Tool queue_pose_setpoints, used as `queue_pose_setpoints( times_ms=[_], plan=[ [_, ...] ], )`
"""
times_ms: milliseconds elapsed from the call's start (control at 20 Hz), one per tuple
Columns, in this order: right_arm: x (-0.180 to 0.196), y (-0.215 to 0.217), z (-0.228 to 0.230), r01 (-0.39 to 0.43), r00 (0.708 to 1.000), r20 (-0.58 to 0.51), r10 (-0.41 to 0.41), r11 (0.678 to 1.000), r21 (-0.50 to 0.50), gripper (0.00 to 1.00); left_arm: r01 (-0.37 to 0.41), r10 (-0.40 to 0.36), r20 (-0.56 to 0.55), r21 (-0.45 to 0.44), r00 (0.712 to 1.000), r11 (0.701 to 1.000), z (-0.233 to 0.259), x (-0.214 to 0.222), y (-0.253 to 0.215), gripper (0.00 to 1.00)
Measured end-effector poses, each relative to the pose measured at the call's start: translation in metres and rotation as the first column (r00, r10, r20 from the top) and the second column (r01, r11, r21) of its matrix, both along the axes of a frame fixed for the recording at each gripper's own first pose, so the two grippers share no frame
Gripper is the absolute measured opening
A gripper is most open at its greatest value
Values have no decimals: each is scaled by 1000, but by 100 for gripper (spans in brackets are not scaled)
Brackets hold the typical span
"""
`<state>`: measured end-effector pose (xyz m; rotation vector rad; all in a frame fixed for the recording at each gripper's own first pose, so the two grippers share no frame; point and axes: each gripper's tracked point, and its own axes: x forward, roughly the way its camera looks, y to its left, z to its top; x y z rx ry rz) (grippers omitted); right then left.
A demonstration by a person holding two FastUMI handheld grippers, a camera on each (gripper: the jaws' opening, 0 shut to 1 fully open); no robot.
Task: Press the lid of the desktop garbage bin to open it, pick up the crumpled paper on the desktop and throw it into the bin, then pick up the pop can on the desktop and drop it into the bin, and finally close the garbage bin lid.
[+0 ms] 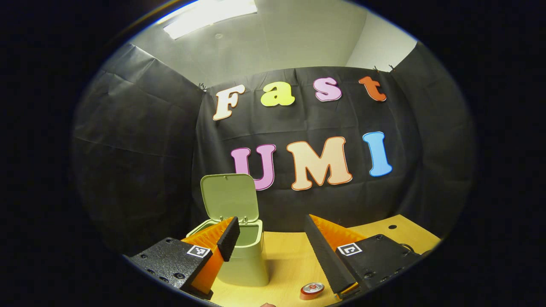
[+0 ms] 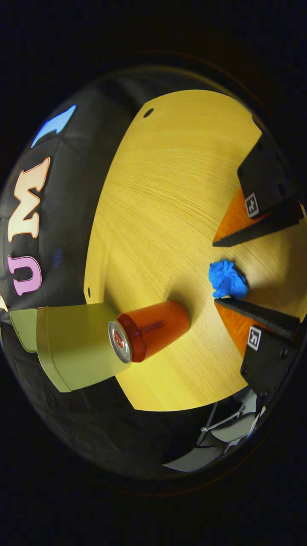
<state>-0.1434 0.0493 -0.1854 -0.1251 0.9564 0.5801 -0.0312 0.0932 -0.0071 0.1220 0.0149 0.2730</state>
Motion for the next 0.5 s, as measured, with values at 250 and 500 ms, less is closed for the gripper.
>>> queue_pose_setpoints(
  times_ms=[250,500],
  plan=[
    [10,-7,12,37,999,8,-37,999,37,16,-29,29,2,-3,1000,1000,-1,-5,0,94],
    [43,-7,67,96,988,111,-109,988,120,12,-39,39,-5,-28,999,999,-11,-9,5,92]
  ],
)
